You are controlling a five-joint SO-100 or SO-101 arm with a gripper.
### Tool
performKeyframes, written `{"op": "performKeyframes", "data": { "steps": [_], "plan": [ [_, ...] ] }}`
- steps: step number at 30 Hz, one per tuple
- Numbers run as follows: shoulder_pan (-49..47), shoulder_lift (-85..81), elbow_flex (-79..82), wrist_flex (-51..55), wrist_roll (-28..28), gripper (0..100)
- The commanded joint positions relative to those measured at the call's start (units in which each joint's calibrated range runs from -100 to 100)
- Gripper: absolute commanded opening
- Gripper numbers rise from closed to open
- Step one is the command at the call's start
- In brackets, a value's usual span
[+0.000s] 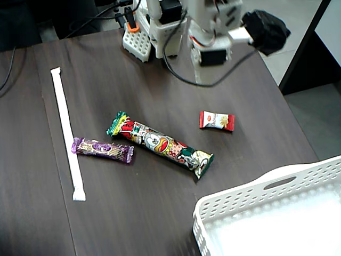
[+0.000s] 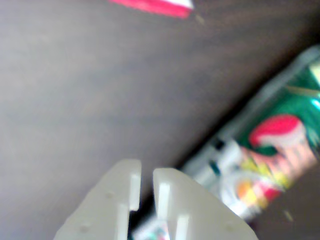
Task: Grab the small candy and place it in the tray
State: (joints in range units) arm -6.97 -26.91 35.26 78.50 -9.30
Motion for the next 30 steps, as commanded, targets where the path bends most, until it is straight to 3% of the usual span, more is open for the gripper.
{"op": "performKeyframes", "data": {
  "steps": [1,10,30],
  "plan": [
    [-2.12,6.19,-6.95,0.18,-4.49,1],
    [-2.19,10.37,-8.41,-4.10,-11.58,2],
    [-5.80,16.40,-10.15,-4.87,-16.04,2]
  ]
}}
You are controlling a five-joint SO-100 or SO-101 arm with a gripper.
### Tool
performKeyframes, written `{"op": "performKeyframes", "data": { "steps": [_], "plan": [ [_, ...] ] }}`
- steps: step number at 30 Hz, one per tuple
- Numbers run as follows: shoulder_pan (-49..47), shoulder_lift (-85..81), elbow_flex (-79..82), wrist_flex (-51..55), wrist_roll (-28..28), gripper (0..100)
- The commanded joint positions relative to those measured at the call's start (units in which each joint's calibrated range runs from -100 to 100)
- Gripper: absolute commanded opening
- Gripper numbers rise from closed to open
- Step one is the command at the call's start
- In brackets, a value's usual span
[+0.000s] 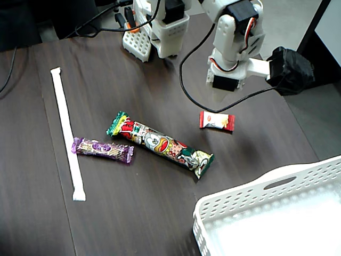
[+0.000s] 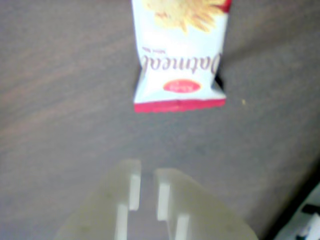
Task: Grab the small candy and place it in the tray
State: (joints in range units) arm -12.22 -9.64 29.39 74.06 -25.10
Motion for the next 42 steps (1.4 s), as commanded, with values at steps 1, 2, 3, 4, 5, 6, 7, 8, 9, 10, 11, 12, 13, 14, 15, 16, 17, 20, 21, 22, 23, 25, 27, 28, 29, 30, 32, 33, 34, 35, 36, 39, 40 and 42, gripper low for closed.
{"op": "performKeyframes", "data": {
  "steps": [1,2,3,4,5,6,7,8,9,10,11,12,13,14,15,16,17,20,21,22,23,25,27,28,29,30,32,33,34,35,36,39,40,42],
  "plan": [
    [-0.77,-0.79,-4.19,-0.26,-0.24,2],
    [-1.51,-0.79,-4.09,-0.43,-0.34,2],
    [-1.95,-0.70,-3.91,-0.60,-0.82,2],
    [-2.39,-0.45,-3.82,-0.69,-1.66,2],
    [-2.76,0.14,-4.09,-0.86,-2.28,4],
    [-3.13,0.97,-4.46,-1.03,-2.55,7],
    [-3.42,1.98,-4.73,-1.03,-2.70,10],
    [-3.87,3.15,-4.73,-1.29,-2.76,14],
    [-4.16,4.32,-4.73,-1.89,-2.81,17],
    [-4.31,5.49,-4.73,-2.49,-2.86,19],
    [-4.31,6.67,-4.92,-3.26,-2.91,21],
    [-4.31,7.25,-5.10,-4.11,-2.91,22],
    [-4.31,8.00,-5.83,-4.20,-2.91,22],
    [-4.16,8.59,-6.74,-3.94,-2.91,22],
    [-4.01,9.09,-7.66,-3.77,-2.91,22],
    [-3.87,9.68,-8.02,-3.77,-2.86,22],
    [-3.72,10.01,-8.20,-4.03,-2.86,22],
    [-2.91,11.27,-8.39,-4.54,-2.76,22],
    [-2.32,11.52,-8.57,-4.54,-2.49,22],
    [-1.88,11.69,-8.84,-4.20,-2.34,22],
    [-1.58,11.77,-8.84,-3.86,-2.28,22],
    [-0.99,12.02,-8.02,-3.77,-2.23,22],
    [-0.26,12.19,-7.84,-3.77,-1.60,22],
    [-0.18,12.19,-7.84,-3.77,-0.97,22],
    [-0.18,12.19,-7.75,-3.77,-0.29,22],
    [-0.11,12.19,-7.75,-3.77,0.23,22],
    [0.11,12.19,-7.66,-3.26,1.49,22],
    [0.18,12.19,-7.38,-2.74,2.17,22],
    [0.18,12.11,-7.29,-2.57,2.59,22],
    [-0.04,12.11,-7.20,-2.49,2.70,22],
    [-0.33,12.11,-7.20,-2.14,2.65,22],
    [-0.55,12.11,-5.74,-1.46,2.54,22],
    [-0.85,11.86,-4.82,-1.80,2.54,22],
    [-1.88,11.44,-3.55,-2.06,2.54,22]
  ]
}}
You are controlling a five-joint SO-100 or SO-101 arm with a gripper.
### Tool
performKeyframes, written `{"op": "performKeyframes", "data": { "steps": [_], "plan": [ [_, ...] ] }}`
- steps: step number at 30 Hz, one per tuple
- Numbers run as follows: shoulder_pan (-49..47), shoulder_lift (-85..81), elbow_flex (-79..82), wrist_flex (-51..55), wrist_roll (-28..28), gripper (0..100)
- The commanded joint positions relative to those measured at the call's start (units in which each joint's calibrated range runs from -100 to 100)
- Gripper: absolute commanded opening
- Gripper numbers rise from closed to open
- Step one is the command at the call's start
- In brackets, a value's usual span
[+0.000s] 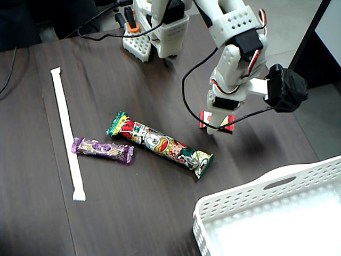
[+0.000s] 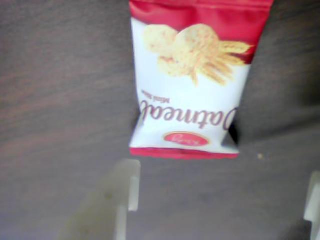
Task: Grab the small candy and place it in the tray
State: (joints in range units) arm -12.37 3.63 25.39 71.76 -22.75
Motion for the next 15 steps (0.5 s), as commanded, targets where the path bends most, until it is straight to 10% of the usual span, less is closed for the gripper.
{"op": "performKeyframes", "data": {
  "steps": [1,15],
  "plan": [
    [-1.95,-1.91,0.73,0.25,0.19,22],
    [-1.80,-1.08,4.29,-6.43,0.45,22]
  ]
}}
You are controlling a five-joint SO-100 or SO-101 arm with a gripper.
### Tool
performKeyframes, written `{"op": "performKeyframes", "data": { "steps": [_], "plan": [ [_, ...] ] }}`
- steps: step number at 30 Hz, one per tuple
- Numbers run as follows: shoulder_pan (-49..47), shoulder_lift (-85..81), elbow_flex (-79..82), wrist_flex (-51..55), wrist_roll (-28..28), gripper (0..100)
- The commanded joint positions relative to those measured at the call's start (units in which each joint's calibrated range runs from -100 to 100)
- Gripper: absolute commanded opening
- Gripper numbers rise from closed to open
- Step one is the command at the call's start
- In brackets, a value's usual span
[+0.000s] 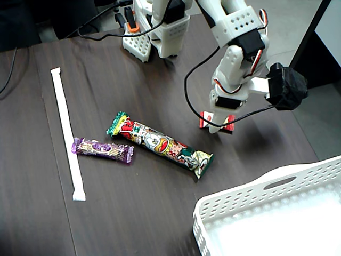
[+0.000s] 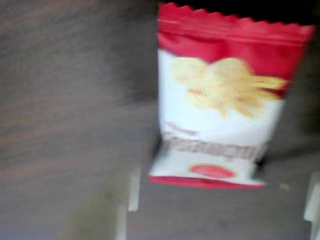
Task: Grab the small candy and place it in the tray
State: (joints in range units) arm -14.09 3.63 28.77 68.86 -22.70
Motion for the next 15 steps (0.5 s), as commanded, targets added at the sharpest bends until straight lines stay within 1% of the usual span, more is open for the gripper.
{"op": "performKeyframes", "data": {
  "steps": [1,15],
  "plan": [
    [-0.08,-1.08,1.46,-4.30,0.35,22],
    [0.29,2.77,1.55,-4.99,0.24,22]
  ]
}}
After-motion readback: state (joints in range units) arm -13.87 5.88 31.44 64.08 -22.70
